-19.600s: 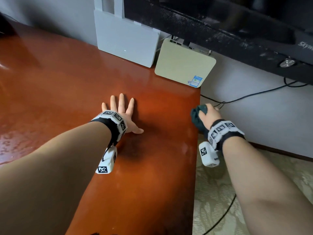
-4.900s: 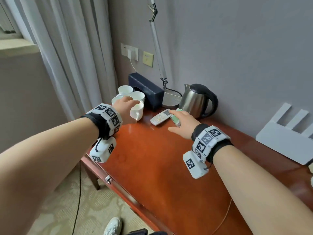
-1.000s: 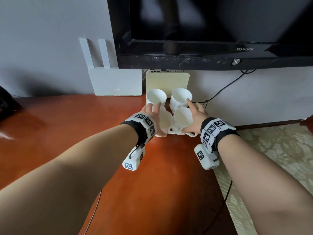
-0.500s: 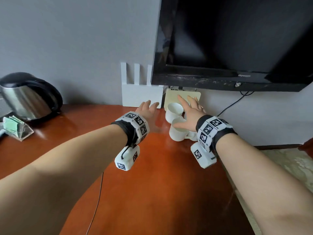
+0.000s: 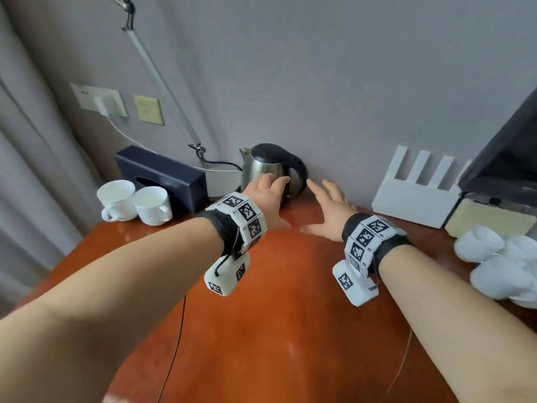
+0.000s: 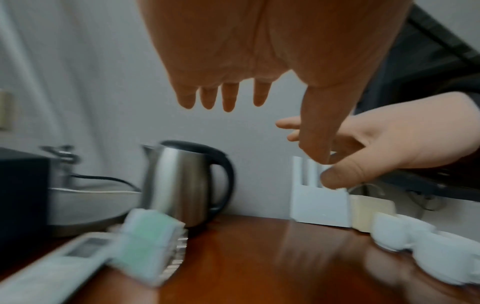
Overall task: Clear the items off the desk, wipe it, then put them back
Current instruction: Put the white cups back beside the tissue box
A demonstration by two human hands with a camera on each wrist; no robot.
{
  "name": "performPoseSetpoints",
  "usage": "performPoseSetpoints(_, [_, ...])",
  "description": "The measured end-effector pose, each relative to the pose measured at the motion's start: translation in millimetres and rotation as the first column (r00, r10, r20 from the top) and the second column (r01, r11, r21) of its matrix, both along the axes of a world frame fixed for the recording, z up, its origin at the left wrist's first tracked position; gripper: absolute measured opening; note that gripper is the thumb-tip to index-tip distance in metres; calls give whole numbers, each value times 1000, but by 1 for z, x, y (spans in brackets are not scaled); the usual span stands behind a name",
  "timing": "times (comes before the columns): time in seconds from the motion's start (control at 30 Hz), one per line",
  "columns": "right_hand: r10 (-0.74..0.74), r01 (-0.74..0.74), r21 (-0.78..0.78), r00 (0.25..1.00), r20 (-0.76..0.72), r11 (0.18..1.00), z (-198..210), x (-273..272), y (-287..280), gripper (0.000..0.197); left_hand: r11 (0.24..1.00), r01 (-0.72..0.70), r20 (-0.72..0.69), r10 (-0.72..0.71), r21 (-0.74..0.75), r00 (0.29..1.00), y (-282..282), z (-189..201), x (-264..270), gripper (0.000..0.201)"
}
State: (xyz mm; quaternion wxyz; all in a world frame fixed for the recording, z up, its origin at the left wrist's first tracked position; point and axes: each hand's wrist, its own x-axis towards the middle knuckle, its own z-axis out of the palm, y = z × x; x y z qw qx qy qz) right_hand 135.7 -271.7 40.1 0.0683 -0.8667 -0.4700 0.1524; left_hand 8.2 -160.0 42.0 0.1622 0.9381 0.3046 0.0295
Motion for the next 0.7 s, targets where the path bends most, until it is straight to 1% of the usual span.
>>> performPoseSetpoints(0.13, [108,-106,25,992,-65,994,-13,-66,84,99,984,-176,-46,176,7,983,87,-9,-81,98])
performPoseSetpoints(0.23, [184,-185,12,972,-149,983,-26,-105,130,92,958,-287,-90,285,-8,954,136,-22,-131,97])
performPoseSetpoints(0.33, [229,-239,-12,940,-254,971,-39,-134,166,88,915,-399,-143,389,-51,910,177,-40,-168,92])
performPoseSetpoints(0.43, [252,-271,-48,938,-239,961,-45,-156,204,86,862,-506,-170,494,-33,852,215,-57,-194,92])
performPoseSetpoints(0.53, [268,-291,-64,933,-239,955,-51,-171,241,85,844,-536,-256,511,-33,820,247,-66,-205,99])
performPoseSetpoints(0.63, [264,-293,-91,933,-246,952,-62,-182,272,85,871,-491,-361,455,-10,814,271,-70,-202,107])
performPoseSetpoints(0.7, [252,-289,-140,939,-235,947,-68,-186,289,84,884,-466,-398,436,23,807,282,-78,-197,106])
